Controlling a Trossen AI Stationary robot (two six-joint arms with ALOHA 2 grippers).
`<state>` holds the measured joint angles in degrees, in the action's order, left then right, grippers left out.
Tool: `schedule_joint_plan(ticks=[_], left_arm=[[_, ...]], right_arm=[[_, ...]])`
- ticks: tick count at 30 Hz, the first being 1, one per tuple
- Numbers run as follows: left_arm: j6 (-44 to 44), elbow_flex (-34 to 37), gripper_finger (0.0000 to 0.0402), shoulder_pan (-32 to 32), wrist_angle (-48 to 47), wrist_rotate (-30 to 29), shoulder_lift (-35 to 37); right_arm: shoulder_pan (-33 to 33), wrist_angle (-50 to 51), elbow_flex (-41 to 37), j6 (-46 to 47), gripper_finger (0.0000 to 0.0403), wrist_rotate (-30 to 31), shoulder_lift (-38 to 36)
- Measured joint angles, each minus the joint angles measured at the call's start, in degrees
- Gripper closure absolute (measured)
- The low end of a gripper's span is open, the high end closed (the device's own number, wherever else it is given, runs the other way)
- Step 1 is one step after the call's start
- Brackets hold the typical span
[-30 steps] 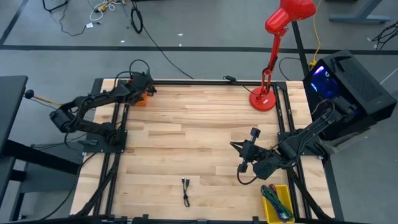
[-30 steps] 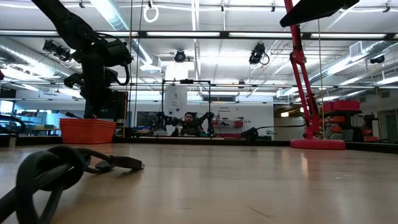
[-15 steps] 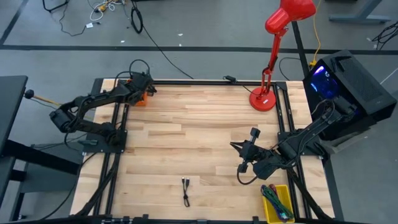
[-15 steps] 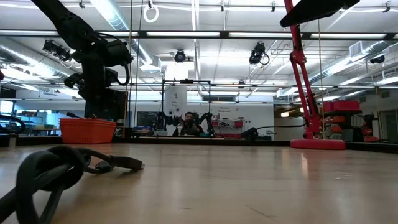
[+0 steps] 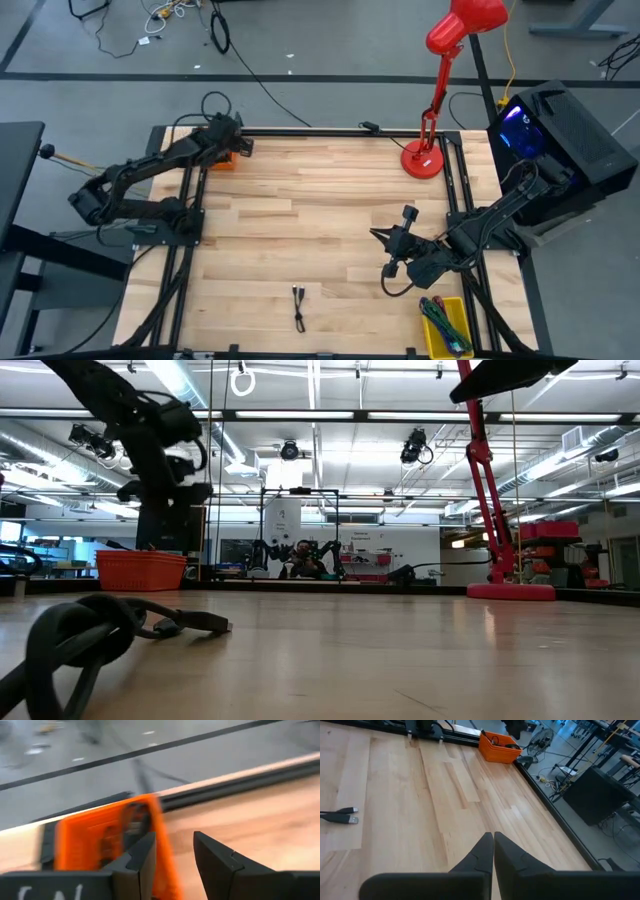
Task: Pick & Place USB Port
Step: Put the black charger cable into the orange bin
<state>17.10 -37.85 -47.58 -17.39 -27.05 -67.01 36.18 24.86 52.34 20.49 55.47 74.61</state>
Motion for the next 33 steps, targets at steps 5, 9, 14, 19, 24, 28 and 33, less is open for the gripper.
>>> schedule_joint_plan(ticks=[5,9,14,19,24,28,33], left_arm=[[-1.6,0.0,0.0264,2.1,0.0,15.4,7.1],[-0.5,0.0,0.0264,8.5,-0.9,24.2,11.8],[5.2,0.0,0.0264,22.5,-3.7,25.3,12.8],[13.7,0.0,0.0264,37.7,-5.8,18.4,12.2],[24.0,0.0,0.0264,53.2,-6.2,11.5,11.4],[34.2,-0.1,0.0264,65.3,-4.4,3.6,8.9],[44.4,-0.1,0.0264,78.3,2.5,-4.9,1.2]], right_arm=[[-0.4,-3.5,0.0,-0.4,0.0387,-1.7,0.0],[-1.6,-8.0,0.0,-3.5,0.0387,-8.0,0.2],[-3.6,-17.7,0.0,-10.2,0.0387,-11.8,3.9],[-5.6,-20.4,0.0,-13.9,0.0387,-11.6,7.4],[-7.2,-19.1,0.0,-13.9,0.0387,-10.9,7.9],[-8.3,-19.3,0.0,-15.0,0.0387,-10.9,7.4],[-9.7,-18.6,0.0,-16.5,0.0387,-10.9,7.5]])
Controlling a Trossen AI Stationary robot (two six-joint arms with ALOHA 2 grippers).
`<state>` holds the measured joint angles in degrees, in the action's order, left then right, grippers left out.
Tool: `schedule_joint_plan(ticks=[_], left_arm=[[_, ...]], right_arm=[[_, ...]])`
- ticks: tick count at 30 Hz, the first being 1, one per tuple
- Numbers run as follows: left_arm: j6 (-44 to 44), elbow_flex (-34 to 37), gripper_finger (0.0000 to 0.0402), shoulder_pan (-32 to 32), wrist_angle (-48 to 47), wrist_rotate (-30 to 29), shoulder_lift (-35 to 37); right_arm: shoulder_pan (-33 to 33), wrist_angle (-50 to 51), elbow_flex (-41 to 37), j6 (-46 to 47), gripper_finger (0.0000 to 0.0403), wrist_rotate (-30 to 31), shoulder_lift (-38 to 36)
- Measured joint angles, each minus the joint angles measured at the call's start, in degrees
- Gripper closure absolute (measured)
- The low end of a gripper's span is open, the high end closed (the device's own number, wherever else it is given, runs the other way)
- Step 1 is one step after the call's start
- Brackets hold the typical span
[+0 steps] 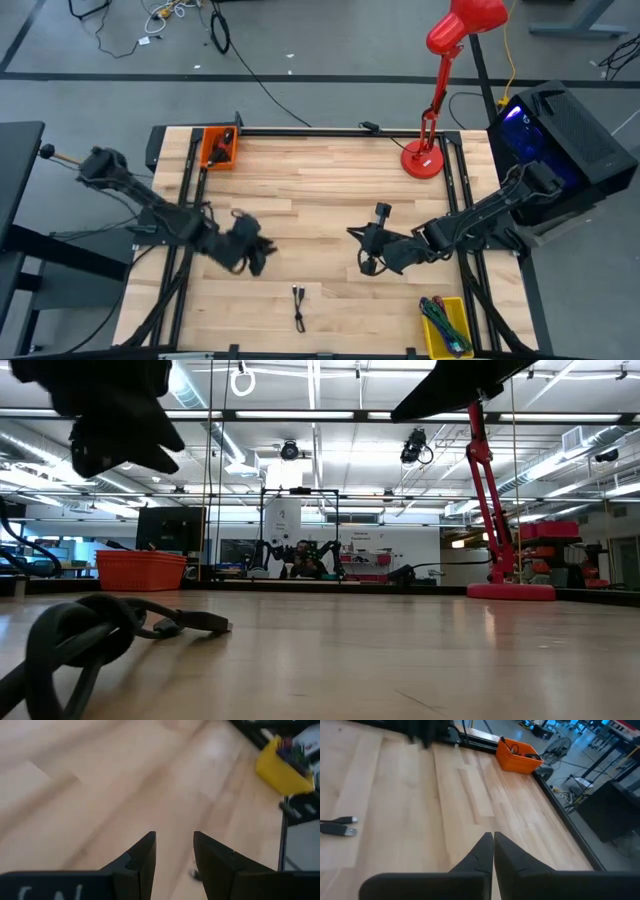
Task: Pick & Place USB Port
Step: Put the black charger cable into the orange bin
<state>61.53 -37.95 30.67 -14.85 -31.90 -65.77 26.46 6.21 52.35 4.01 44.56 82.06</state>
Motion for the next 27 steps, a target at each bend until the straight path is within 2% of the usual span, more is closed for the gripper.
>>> schedule_joint_plan(ticks=[3,7,10,17,21,24,27], left_arm=[[4.1,0.1,0.0264,4.8,7.5,-1.6,-6.4],[8.8,-0.1,0.0264,9.0,15.8,0.2,-15.5],[12.8,-2.1,0.0264,11.0,18.5,1.5,-22.1],[18.3,-11.2,0.0264,11.9,18.7,4.0,-33.0],[21.7,-15.0,0.0264,11.9,18.1,5.2,-35.7],[26.8,-17.2,0.0267,11.9,14.3,7.9,-36.6],[31.5,-18.0,0.0275,12.6,10.6,8.0,-36.8]], right_arm=[[-0.6,0.8,0.0,-0.2,0.0387,0.6,-0.1],[-0.9,2.3,0.0,-1.1,0.0387,3.4,-0.5],[-1.0,2.4,0.0,-2.1,0.0387,4.9,-0.7],[-1.9,2.8,0.0,-2.9,0.0387,5.6,-1.4],[-2.1,3.3,0.0,-3.0,0.0387,5.6,-1.5],[-2.1,4.2,0.0,-3.0,0.0387,5.6,-1.5],[-2.1,4.7,0.0,-3.1,0.0387,5.6,-1.5]])
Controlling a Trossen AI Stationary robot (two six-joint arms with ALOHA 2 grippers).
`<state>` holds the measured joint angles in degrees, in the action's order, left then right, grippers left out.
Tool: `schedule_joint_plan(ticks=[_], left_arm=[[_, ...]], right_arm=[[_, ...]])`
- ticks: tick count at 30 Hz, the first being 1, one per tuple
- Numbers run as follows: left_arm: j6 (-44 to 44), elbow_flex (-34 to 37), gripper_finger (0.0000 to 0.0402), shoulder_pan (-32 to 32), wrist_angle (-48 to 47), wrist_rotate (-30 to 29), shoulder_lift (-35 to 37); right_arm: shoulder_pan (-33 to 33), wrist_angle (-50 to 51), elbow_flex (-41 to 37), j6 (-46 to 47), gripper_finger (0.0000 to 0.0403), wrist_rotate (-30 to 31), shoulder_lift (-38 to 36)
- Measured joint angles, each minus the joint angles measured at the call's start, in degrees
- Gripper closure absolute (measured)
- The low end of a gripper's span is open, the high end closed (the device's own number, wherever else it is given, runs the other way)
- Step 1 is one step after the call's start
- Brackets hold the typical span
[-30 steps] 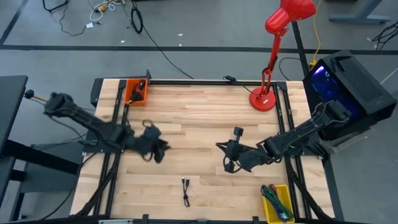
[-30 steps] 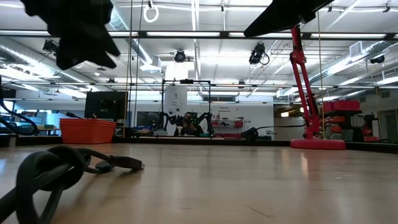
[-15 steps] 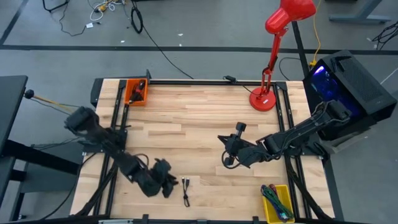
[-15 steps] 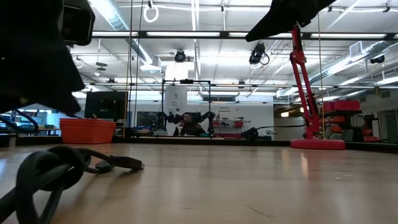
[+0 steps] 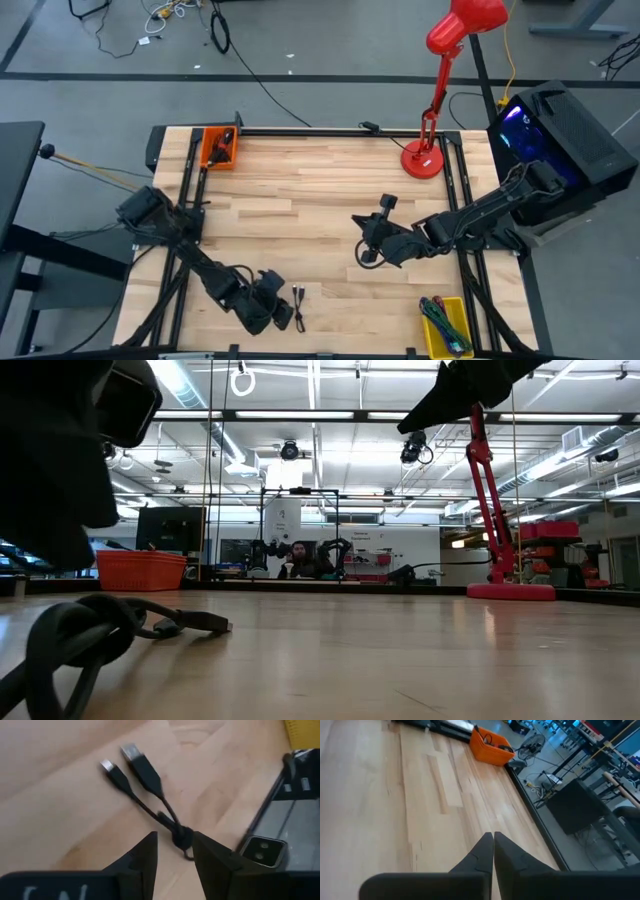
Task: Pick & Place USB Port
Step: Put the black charger cable into the orange bin
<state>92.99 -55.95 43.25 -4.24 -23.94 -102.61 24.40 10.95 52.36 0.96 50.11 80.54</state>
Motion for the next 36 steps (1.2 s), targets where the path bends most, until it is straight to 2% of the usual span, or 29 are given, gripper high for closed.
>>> schedule_joint_plan(ticks=[8,16,23,29,36], left_arm=[[5.2,-0.1,0.0295,-0.3,3.7,2.5,-3.1],[4.9,-0.1,0.0284,-1.7,11.7,6.2,-7.3],[4.3,-0.1,0.0267,-1.9,12.5,6.4,-7.3],[3.4,-0.1,0.0267,-3.3,14.5,6.5,-7.3],[2.3,-0.1,0.0268,-5.2,13.7,9.6,-7.3]], right_arm=[[0.0,2.3,0.0,-0.1,0.0387,0.0,0.0],[0.0,3.9,0.0,0.8,0.0387,-0.2,0.0],[0.0,5.5,0.0,1.7,0.0387,-0.6,0.0],[0.0,5.5,0.0,1.7,0.0387,-1.0,0.0],[0.0,6.1,0.0,1.7,0.0387,-1.7,0.0]])
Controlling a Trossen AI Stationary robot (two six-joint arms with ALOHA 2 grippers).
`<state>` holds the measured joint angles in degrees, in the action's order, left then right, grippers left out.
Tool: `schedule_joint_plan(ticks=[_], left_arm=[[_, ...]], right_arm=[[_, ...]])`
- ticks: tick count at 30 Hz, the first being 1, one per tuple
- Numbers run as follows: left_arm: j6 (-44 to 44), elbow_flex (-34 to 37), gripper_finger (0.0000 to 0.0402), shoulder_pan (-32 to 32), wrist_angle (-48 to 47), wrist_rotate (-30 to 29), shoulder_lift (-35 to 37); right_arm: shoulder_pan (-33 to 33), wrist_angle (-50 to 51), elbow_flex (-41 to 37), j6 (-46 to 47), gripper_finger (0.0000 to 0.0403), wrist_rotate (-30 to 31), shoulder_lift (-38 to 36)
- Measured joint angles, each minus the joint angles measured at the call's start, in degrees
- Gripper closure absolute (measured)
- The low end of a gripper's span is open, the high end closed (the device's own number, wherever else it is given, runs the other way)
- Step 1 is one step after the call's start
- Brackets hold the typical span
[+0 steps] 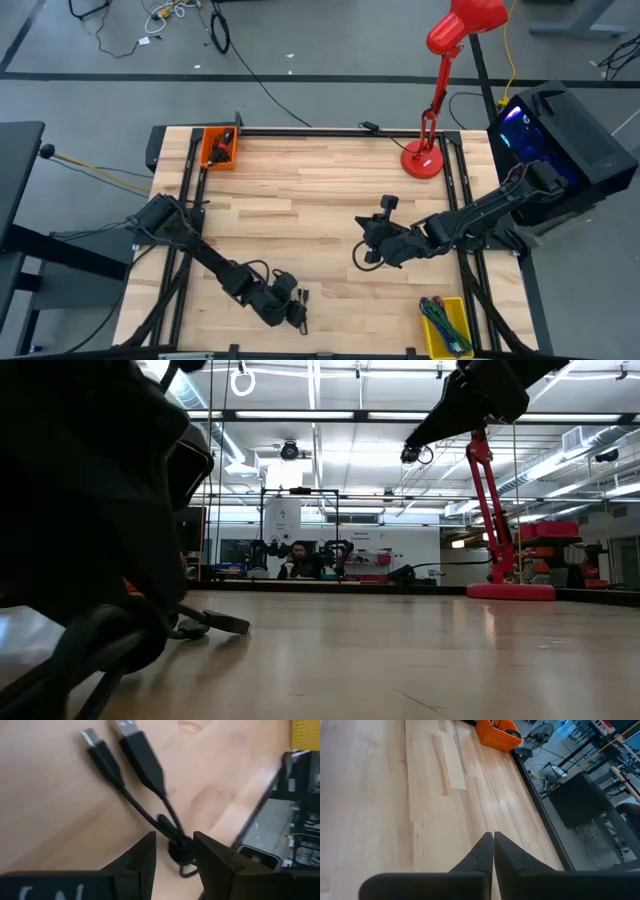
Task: Pick & Place USB Port
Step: Put the black charger cable into the orange bin
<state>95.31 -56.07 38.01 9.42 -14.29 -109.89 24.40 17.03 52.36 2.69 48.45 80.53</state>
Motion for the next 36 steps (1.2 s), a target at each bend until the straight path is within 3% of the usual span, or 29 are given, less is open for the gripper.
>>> schedule_joint_plan(ticks=[14,21,29,36], left_arm=[[-5.0,0.0,0.0279,-3.4,-2.5,1.0,0.0],[-7.5,0.0,0.0387,-3.8,-3.8,2.5,0.0],[-9.1,-0.1,0.0398,-3.7,-2.9,3.4,0.0],[-16.8,-4.9,0.0399,-4.6,-6.9,4.2,0.5]], right_arm=[[0.0,2.7,0.0,2.1,0.0387,0.0,0.0],[0.0,3.7,0.0,2.9,0.0387,0.0,0.0],[0.0,3.8,0.0,2.8,0.0387,0.1,0.0],[0.0,4.4,0.0,2.8,0.0387,0.9,0.0]])
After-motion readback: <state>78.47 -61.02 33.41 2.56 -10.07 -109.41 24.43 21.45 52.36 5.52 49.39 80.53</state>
